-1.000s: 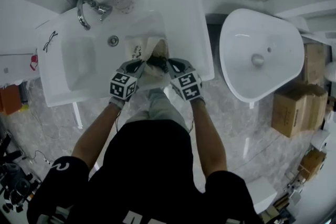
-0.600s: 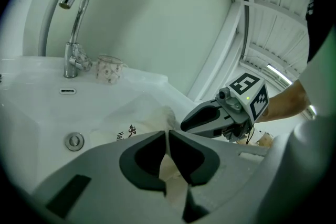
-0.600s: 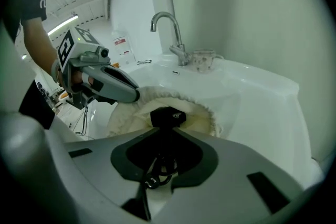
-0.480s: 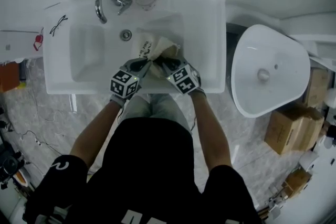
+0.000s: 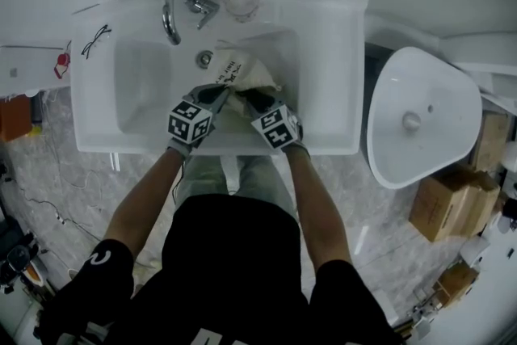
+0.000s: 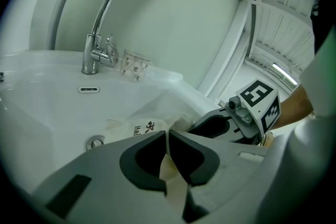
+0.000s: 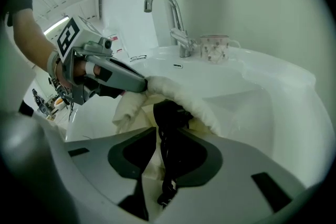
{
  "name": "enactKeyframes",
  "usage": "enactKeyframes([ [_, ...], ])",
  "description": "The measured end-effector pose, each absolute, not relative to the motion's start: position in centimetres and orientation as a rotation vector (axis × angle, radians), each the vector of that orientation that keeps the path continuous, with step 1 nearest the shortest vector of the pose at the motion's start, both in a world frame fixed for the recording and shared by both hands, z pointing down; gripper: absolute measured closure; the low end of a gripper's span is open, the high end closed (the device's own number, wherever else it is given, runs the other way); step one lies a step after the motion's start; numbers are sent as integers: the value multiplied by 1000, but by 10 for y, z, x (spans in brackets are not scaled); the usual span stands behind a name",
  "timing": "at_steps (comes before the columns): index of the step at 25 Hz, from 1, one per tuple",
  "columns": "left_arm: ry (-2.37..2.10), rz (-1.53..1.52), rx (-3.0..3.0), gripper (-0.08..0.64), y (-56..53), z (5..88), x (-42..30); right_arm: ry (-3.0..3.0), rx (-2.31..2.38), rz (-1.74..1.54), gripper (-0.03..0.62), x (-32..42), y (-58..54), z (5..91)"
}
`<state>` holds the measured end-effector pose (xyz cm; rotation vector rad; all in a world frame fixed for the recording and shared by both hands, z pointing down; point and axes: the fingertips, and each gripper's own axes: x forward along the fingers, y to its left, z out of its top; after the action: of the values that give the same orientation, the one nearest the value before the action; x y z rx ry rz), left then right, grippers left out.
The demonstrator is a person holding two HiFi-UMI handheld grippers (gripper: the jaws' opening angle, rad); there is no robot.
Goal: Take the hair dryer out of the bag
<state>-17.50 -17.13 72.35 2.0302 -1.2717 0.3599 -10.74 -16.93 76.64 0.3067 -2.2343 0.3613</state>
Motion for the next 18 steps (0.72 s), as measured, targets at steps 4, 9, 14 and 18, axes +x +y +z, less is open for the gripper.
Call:
enactKeyframes([
  [4,-1193,362,2058,542,-170,737,-184,-2191,337,363,471,-117,-171,787],
  [9,-1150,329,2080,541,-180,747,-186,-2170,354,335,448,-124,-179,800],
  [14,-1148,311,2093,543,-192,756,-188,-2140,275,297,403,-126,-182,821],
  [18,-1130,292,2121,543,-195,760,-188,-2158,246,326,400,-129,-186,827],
])
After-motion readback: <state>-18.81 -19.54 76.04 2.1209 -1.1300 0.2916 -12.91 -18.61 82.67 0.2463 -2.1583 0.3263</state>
